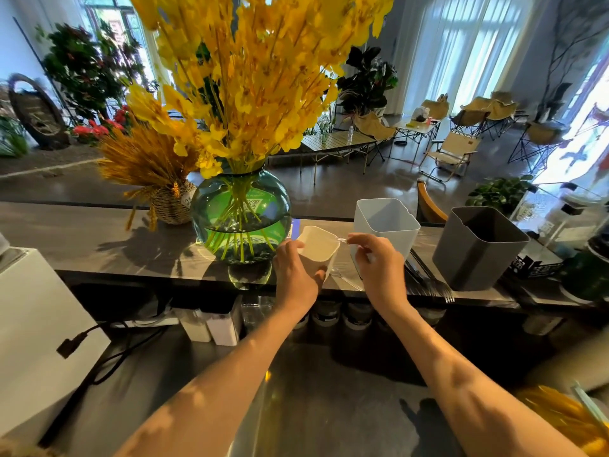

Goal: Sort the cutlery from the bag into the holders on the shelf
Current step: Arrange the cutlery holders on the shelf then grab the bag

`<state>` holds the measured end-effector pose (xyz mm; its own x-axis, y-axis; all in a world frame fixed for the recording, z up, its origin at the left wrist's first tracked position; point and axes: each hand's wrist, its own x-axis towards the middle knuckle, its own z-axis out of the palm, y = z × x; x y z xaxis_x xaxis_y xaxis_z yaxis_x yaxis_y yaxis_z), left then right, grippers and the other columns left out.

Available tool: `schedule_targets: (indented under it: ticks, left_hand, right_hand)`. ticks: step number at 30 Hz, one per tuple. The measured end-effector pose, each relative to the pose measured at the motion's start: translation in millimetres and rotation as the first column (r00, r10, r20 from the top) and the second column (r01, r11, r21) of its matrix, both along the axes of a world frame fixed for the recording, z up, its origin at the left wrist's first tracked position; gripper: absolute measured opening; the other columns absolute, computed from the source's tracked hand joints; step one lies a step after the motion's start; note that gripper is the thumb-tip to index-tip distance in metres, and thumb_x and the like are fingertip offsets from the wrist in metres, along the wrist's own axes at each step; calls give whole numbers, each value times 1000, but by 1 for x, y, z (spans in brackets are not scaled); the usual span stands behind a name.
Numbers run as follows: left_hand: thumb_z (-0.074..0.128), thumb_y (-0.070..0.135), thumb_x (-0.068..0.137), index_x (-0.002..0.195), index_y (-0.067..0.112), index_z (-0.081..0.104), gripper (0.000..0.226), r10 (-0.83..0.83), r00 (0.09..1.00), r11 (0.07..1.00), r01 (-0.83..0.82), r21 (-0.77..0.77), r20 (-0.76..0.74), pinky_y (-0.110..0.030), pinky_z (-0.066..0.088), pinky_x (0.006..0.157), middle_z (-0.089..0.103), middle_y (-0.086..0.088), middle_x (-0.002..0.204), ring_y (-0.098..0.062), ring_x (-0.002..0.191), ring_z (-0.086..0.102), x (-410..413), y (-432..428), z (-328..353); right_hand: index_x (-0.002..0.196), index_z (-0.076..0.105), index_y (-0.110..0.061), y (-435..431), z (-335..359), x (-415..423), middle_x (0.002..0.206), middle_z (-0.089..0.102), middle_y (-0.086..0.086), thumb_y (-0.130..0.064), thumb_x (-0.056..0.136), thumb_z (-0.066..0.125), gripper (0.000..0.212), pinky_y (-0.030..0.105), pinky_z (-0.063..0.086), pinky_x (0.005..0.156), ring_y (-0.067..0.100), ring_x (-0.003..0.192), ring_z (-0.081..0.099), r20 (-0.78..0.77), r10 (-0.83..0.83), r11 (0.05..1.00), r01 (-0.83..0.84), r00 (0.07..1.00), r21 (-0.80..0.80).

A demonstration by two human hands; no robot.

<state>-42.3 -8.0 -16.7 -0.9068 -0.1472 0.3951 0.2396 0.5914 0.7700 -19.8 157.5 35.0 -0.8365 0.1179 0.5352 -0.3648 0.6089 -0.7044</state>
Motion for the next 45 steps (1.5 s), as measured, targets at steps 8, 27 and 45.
schedule_targets:
  ticks: [8, 27, 45]
  left_hand:
    - [83, 22, 76, 135, 16, 41, 73, 29, 999, 999, -30, -23, -22, -49, 49, 101, 36, -7, 144, -27, 131, 33, -3, -5, -4]
    - [81, 37, 79, 118, 16, 49, 54, 25, 999, 994, -20, -106, 42, -41, 52, 93, 34, -5, 137, -27, 129, 35, -6, -6, 2]
    - [72, 34, 89, 139, 28, 27, 67, 21, 977, 989, 12, -149, 212, -47, 50, 101, 36, -2, 144, -28, 132, 42, -4, -8, 9]
  right_hand:
    - [124, 65, -14, -10, -24, -5, 128, 65, 2, -4, 95, 66, 31, 31, 55, 101, 12, 114, 62, 35, 24, 999, -25, 999, 25]
    - [119, 66, -12, 10, -56, -15, 121, 59, 4, -16, 101, 57, 20, 24, 49, 85, 14, 98, 57, 417, -181, 973, 99, 891, 209]
    - [130, 65, -6, -22, -6, -23, 127, 67, 10, -6, 98, 62, 32, 18, 47, 92, 18, 109, 64, 118, -5, 995, -7, 993, 95]
